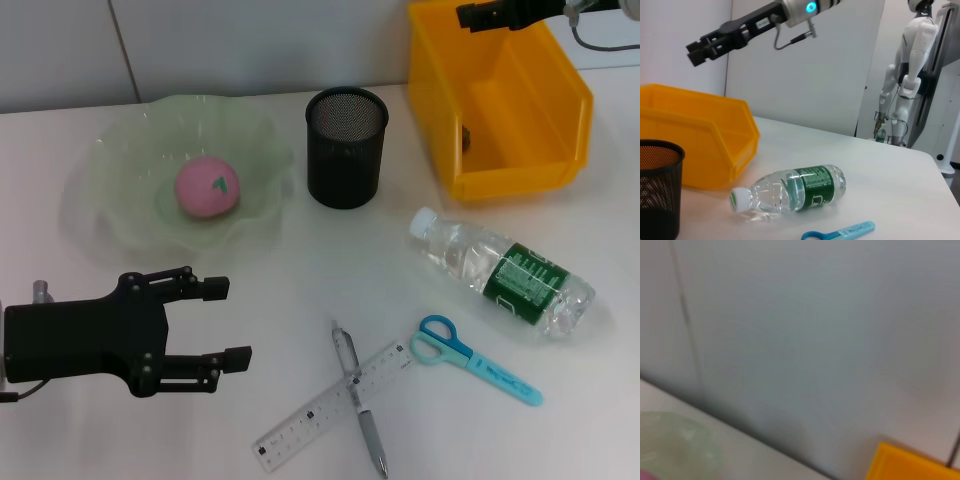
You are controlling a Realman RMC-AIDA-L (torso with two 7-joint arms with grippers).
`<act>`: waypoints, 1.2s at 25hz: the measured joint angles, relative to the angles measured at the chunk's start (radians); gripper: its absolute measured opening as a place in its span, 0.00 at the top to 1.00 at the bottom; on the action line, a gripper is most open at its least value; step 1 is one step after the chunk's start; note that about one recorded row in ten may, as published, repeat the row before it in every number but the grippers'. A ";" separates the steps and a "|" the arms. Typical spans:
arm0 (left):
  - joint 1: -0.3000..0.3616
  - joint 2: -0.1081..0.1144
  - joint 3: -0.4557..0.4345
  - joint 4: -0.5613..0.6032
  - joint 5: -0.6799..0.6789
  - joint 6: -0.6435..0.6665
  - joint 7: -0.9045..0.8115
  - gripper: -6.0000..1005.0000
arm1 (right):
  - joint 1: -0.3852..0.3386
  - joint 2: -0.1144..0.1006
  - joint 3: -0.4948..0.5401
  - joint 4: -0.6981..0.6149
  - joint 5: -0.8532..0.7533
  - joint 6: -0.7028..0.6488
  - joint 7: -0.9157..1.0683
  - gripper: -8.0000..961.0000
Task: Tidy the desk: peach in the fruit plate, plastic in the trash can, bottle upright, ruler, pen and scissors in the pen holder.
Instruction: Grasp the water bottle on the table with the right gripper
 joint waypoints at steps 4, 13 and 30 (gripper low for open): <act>-0.002 0.001 -0.003 -0.001 -0.002 0.002 0.000 0.16 | -0.007 0.001 -0.001 -0.110 0.006 -0.182 0.072 0.20; -0.007 0.000 -0.005 -0.004 -0.004 0.004 -0.002 0.17 | 0.004 -0.004 -0.001 -0.200 0.013 -0.408 0.139 0.20; -0.021 0.000 -0.007 -0.008 -0.029 0.004 -0.012 0.17 | 0.070 -0.042 0.007 -0.198 -0.216 -0.737 0.254 0.20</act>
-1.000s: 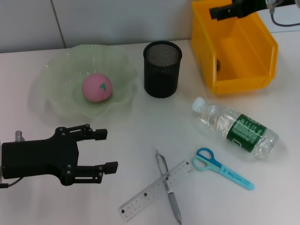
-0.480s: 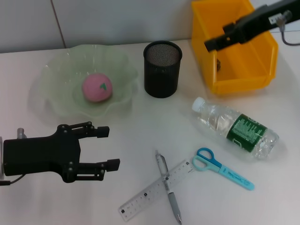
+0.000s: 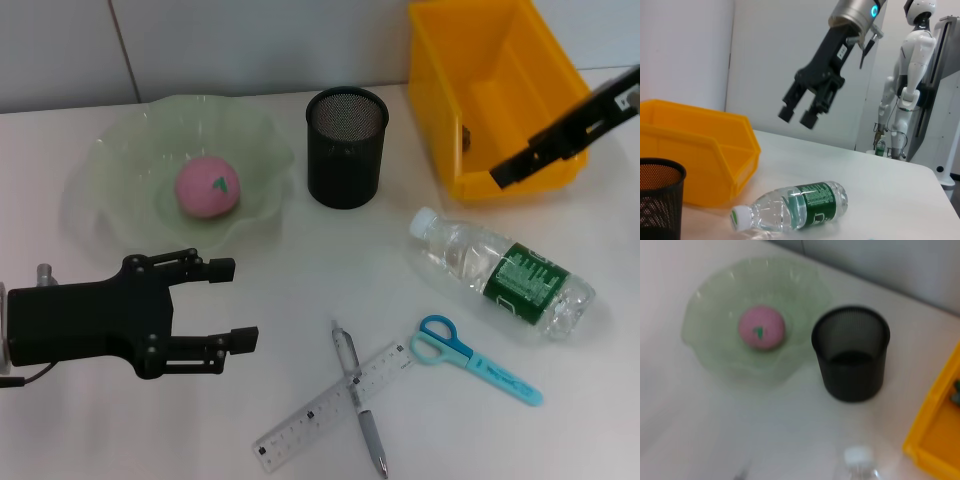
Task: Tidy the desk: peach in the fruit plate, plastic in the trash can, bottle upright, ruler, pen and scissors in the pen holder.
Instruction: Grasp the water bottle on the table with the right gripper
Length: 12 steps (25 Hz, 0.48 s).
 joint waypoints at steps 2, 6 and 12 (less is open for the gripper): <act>-0.002 0.000 0.000 0.000 0.000 -0.002 0.000 0.17 | 0.009 -0.005 -0.004 0.027 -0.019 -0.014 0.000 0.20; -0.007 0.000 0.000 0.000 0.000 -0.006 0.004 0.17 | 0.027 -0.027 -0.006 0.130 -0.029 -0.007 0.005 0.20; -0.012 0.000 0.000 0.000 0.000 -0.007 0.008 0.17 | 0.051 -0.033 -0.015 0.209 -0.037 0.043 -0.009 0.20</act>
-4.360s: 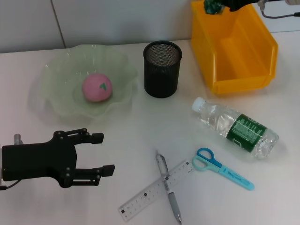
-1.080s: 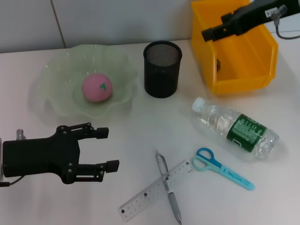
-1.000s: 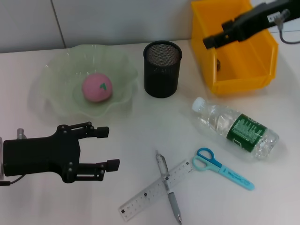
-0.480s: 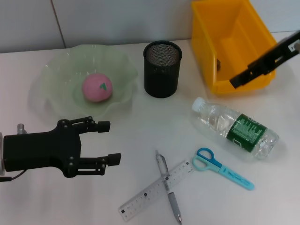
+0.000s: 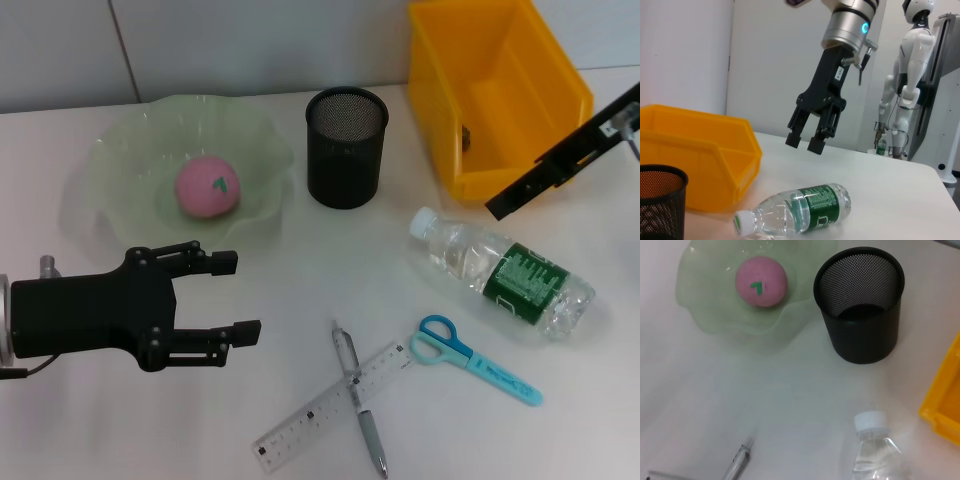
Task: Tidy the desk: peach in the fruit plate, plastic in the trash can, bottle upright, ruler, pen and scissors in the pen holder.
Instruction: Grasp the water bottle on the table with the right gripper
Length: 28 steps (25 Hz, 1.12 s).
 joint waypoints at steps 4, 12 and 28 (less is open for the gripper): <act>-0.001 0.000 0.000 0.000 0.000 0.000 0.001 0.17 | 0.013 0.000 -0.060 0.032 0.000 0.056 -0.010 0.20; -0.001 -0.002 0.000 0.000 -0.001 0.004 -0.003 0.17 | 0.069 0.001 -0.172 0.163 -0.003 0.173 -0.023 0.20; 0.001 0.000 -0.002 -0.011 -0.011 0.008 -0.005 0.17 | 0.098 0.023 -0.280 0.267 -0.013 0.320 -0.027 0.20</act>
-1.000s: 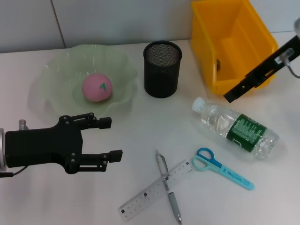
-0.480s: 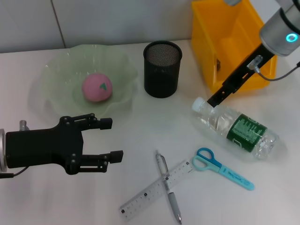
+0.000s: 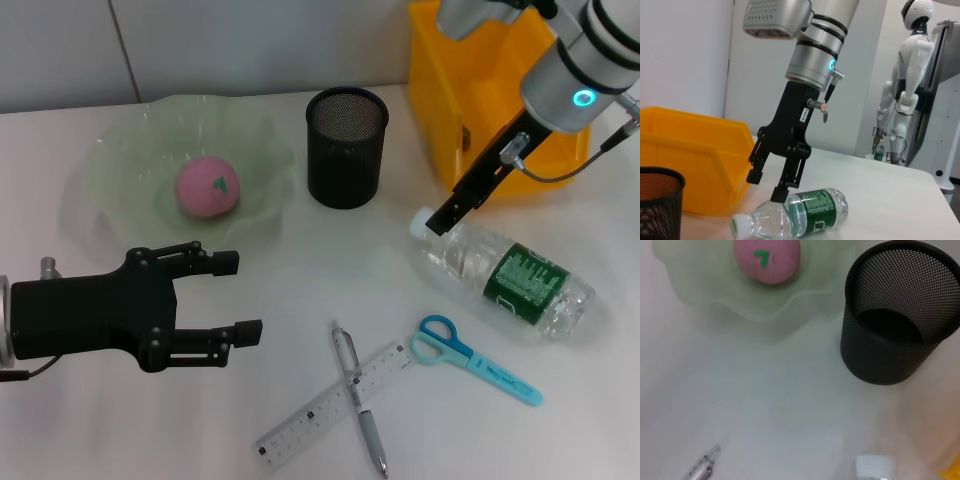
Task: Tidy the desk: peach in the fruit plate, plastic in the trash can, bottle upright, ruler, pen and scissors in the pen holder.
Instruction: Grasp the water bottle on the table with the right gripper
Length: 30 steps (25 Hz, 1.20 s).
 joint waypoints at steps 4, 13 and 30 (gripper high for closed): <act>0.000 0.001 0.000 -0.002 -0.001 0.000 0.004 0.17 | 0.003 0.004 -0.016 0.039 -0.002 0.043 0.000 0.20; -0.001 0.001 0.000 -0.003 -0.001 0.000 0.005 0.17 | -0.002 0.026 -0.038 0.068 -0.004 0.116 -0.002 0.20; -0.001 0.001 0.002 -0.012 -0.001 0.000 0.007 0.17 | 0.002 0.045 -0.047 0.122 -0.018 0.193 -0.008 0.20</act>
